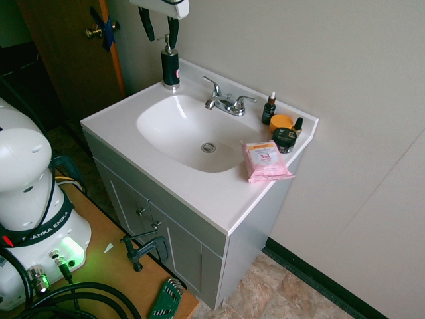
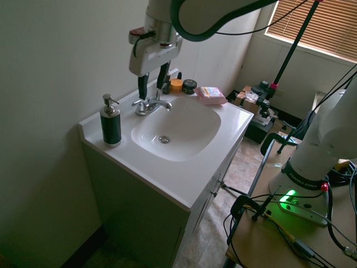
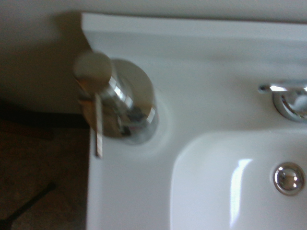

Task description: Push the sanitizer

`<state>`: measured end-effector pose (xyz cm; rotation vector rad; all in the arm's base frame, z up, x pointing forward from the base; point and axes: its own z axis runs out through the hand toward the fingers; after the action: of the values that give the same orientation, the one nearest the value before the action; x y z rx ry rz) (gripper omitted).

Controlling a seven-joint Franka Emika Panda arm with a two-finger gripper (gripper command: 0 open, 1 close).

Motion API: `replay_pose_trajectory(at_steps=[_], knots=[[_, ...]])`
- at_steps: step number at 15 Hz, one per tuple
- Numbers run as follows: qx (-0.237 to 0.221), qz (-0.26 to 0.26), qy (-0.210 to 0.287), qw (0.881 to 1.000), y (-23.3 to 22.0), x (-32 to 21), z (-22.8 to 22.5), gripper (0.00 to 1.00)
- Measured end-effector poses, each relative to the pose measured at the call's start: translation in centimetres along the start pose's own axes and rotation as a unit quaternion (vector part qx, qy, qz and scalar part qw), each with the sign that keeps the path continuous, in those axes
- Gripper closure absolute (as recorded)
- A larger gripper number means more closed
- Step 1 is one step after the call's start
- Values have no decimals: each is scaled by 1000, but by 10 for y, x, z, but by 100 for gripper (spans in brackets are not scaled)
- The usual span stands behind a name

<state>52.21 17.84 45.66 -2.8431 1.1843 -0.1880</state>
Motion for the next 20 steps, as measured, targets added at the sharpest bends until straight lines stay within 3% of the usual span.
replay_pose_trajectory(at_steps=[6, 14, 20], knots=[[-10, 0, -4, 1000, -85, -1, -12, 100], [-27, -3, -1, 1000, -116, 16, 14, 100], [-33, 6, 2, 999, -115, 28, 15, 100]])
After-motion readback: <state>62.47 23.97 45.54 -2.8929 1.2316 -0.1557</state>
